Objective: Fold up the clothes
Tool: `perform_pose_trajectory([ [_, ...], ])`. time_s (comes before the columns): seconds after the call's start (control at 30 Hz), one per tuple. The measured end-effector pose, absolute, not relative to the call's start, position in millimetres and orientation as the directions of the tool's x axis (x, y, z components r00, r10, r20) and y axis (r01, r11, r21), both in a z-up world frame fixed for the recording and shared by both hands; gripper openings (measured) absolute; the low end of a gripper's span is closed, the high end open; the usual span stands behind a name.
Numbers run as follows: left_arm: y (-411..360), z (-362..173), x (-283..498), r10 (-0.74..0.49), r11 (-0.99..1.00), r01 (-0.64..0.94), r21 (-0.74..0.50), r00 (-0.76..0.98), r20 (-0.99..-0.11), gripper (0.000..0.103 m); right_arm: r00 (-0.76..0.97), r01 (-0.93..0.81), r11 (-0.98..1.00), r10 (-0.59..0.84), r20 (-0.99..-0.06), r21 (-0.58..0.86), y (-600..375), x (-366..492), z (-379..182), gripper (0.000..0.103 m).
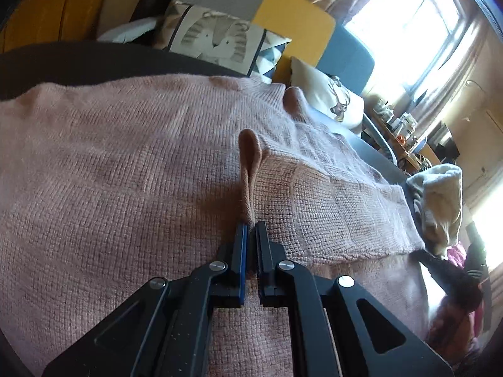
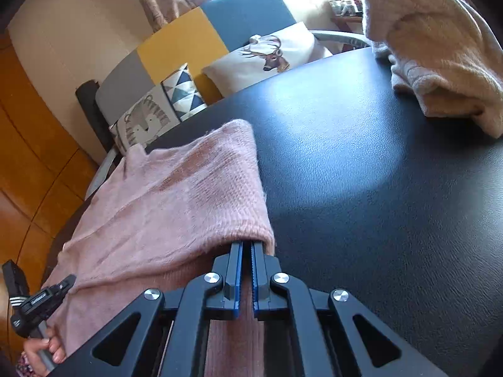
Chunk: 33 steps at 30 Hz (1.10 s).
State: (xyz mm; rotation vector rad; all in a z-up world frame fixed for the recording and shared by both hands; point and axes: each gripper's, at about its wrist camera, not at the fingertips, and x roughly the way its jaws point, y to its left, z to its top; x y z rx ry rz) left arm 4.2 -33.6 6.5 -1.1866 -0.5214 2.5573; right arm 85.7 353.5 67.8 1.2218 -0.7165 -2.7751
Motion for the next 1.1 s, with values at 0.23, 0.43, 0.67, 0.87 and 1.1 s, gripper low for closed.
perform_pose_trajectory([
  [0.23, -41.9, -1.4, 2.3, 0.436, -0.864, -0.088, -0.496, -0.626, -0.646, 0.005, -0.746, -0.065, -0.937, -0.183, -0.641, 0.343, 340.4, 95.8, 103.4, 0.002],
  [0.43, -38.3, 9.5, -10.5, 0.403, -0.886, -0.083, -0.456, -0.625, -0.669, 0.005, -0.661, 0.012, -0.984, -0.142, -0.737, 0.179, 309.5, 40.1, 89.5, 0.002],
  [0.67, -44.9, -5.0, -12.9, 0.443, -0.856, -0.082, -0.511, -0.627, -0.641, 0.006, -0.647, -0.098, -0.949, -0.169, -0.744, 0.301, 351.5, 39.9, 65.3, 0.000],
  [0.87, -45.3, -7.6, -11.1, 0.446, -0.852, -0.087, -0.516, -0.636, -0.630, 0.007, -0.685, -0.023, -0.971, -0.157, -0.711, 0.236, 337.9, 23.1, 95.8, 0.003],
  [1.1, -47.5, -11.9, -11.5, 0.456, -0.844, -0.090, -0.528, -0.639, -0.619, 0.008, -0.613, 0.073, -0.997, -0.066, -0.787, 0.027, 311.7, -49.1, 89.6, 0.003],
])
